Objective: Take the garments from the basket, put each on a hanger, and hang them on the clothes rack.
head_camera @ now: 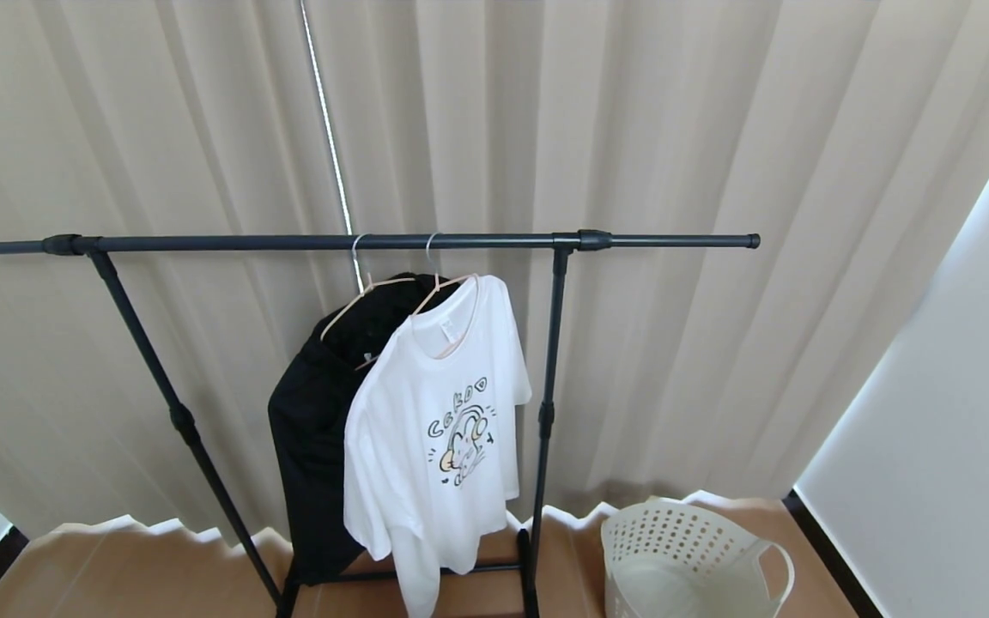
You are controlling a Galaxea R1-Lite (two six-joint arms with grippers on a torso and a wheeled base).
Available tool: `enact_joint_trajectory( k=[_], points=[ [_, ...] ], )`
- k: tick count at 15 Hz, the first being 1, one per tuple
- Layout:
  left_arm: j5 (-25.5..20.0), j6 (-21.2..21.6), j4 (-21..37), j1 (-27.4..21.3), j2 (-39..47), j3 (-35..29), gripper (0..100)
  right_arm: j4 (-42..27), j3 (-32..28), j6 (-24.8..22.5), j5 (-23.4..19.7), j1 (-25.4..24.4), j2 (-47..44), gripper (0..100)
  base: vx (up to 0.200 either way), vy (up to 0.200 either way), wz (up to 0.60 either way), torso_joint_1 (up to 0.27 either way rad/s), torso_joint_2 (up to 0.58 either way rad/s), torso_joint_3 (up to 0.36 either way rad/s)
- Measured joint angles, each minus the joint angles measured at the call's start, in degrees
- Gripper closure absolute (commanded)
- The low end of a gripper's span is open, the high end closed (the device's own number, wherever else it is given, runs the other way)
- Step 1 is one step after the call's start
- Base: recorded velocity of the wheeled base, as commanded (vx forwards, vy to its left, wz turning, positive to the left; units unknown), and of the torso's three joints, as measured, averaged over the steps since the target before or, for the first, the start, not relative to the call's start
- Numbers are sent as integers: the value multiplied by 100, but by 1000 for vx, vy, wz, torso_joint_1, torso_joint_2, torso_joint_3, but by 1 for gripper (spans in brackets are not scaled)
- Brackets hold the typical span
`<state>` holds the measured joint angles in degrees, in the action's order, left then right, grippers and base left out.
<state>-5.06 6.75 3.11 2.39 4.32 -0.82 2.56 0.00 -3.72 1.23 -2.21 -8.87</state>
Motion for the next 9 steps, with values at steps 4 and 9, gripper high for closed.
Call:
enact_joint_trajectory(
  k=[4, 9],
  points=[
    [5, -18, -5, 15, -73, 5, 0, -2, 0, -85, 547, 230, 653, 0, 0, 0, 0, 0, 0, 0],
    [5, -101, -11, 6, -90, 5, 0, -507, -84, 612, 169, 243, 846, 0, 0, 0, 0, 0, 0, 0]
  ],
)
